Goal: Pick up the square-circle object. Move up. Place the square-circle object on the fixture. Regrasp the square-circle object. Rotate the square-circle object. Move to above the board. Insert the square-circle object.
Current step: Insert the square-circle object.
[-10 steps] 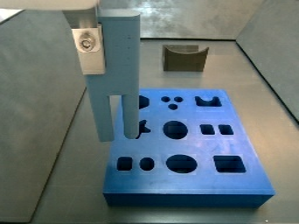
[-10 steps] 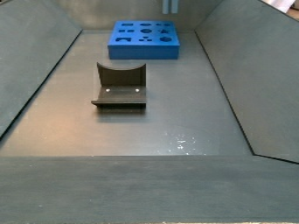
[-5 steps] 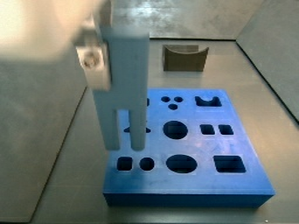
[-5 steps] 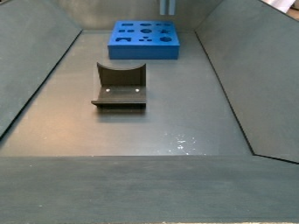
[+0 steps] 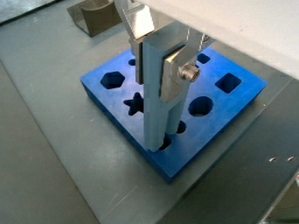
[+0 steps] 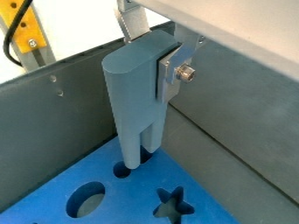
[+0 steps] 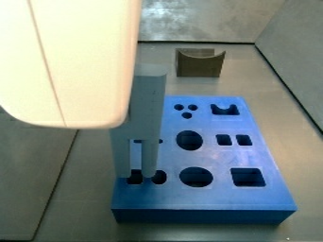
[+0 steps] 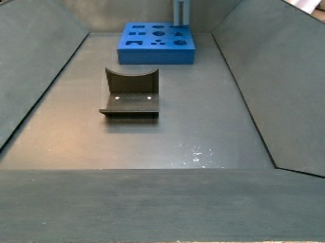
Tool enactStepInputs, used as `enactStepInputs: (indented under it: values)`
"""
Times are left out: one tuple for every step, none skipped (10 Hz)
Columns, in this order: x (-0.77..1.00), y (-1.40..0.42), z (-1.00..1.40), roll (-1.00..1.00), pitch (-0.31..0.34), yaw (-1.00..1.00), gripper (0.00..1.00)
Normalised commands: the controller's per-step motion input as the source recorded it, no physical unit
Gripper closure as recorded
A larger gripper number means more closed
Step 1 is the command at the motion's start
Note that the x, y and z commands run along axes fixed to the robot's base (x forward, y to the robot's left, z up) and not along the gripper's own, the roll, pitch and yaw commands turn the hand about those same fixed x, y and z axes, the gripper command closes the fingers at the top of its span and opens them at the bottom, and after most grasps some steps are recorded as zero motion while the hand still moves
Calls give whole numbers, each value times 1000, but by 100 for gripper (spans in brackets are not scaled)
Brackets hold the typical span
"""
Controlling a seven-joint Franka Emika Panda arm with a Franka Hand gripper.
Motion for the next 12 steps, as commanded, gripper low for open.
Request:
enactStepInputs:
  values:
    - [203, -160, -237, -20, 0, 17, 100]
    - [443, -83, -197, -43, -23, -26, 100]
    - [420, -37, -146, -17, -17, -97, 100]
    - [126, 0, -154, 0, -4, -77, 100]
    - [0, 0, -234, 0, 0, -49, 100]
    - [0, 0, -283, 30, 0, -69, 100]
    - [0, 0, -309, 91, 0, -189, 100]
    - [0, -120, -357, 101, 0, -409, 100]
    - [0, -163, -323, 136, 0, -689, 100]
    - [0, -91, -326, 109, -1, -720, 100]
    - [0, -31, -360, 121, -11, -549, 100]
    - [0, 0, -194, 126, -19, -300, 100]
